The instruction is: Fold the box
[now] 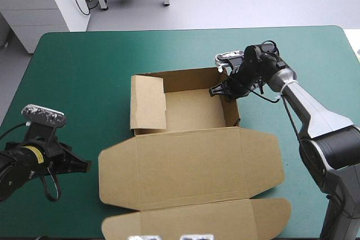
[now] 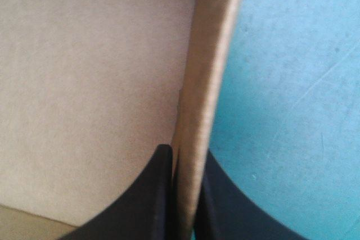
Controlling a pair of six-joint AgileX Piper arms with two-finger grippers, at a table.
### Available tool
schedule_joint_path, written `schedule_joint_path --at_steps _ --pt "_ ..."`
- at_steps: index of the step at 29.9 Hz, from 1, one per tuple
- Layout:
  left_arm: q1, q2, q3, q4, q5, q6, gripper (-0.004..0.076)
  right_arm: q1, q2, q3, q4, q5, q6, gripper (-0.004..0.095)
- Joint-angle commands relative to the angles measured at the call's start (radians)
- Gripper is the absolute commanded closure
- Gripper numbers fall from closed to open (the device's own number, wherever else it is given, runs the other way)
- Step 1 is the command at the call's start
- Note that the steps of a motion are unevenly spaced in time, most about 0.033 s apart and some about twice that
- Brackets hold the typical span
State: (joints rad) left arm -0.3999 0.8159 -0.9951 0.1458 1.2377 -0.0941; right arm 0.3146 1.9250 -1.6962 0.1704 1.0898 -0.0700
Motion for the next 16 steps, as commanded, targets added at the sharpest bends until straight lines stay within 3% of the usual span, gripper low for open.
schedule_joint_path --at_steps 1,7,16 --pt "0.000 -0.041 0.055 0.007 0.006 -0.045 0.0732 -0.001 -0.051 -0.028 -0.013 -0.019 -0.020 0.0926" --pt "0.000 -0.077 0.114 0.007 -0.022 -0.071 0.0732 -0.044 -0.051 -0.059 -0.114 -0.033 -0.003 0.0927" --pt "0.000 -0.077 0.114 0.019 -0.064 -0.071 0.0732 -0.273 -0.051 -0.131 -0.124 -0.048 -0.003 0.0928"
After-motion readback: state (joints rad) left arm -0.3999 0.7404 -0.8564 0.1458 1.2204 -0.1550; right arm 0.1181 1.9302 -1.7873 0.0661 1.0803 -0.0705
